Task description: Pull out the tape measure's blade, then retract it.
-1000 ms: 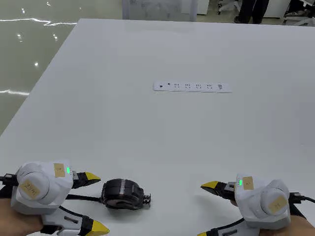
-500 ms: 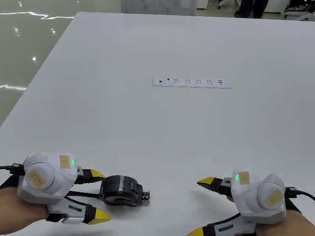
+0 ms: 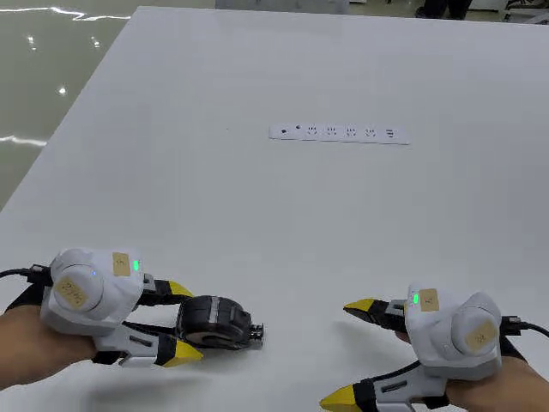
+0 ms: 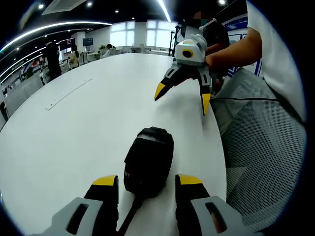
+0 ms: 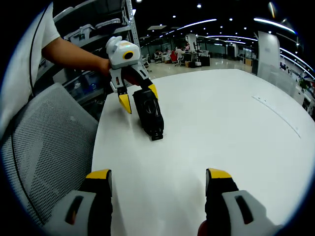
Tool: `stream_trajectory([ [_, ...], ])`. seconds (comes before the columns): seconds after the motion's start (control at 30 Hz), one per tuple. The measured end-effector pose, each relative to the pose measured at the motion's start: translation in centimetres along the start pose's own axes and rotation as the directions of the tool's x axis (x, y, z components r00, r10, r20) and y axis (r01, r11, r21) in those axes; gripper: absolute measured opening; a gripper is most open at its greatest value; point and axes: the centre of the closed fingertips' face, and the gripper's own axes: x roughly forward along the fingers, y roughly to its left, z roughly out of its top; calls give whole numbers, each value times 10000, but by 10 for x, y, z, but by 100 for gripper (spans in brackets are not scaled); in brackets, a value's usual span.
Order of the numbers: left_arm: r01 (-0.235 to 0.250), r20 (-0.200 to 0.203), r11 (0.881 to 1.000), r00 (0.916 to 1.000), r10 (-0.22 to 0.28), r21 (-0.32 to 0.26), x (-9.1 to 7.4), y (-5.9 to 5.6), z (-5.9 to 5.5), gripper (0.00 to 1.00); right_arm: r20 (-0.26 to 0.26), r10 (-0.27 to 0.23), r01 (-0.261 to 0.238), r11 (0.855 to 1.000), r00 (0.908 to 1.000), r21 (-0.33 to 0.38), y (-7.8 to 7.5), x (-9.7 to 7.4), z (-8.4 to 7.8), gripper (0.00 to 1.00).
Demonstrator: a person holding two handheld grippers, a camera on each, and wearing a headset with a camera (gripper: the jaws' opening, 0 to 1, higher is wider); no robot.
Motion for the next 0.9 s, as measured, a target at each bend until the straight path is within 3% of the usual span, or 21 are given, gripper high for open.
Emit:
stream_trajectory([
  [0.53,-60,103,9994,9999,57,344,2,3,3,31,-33,52,-52,10000,10000,-12,-1,2,-2,78],
  [0.9,34,-20,9989,10000,-33,472,4,2,3,30,63,37,-37,10000,10000,-33,-3,2,1,78],
])
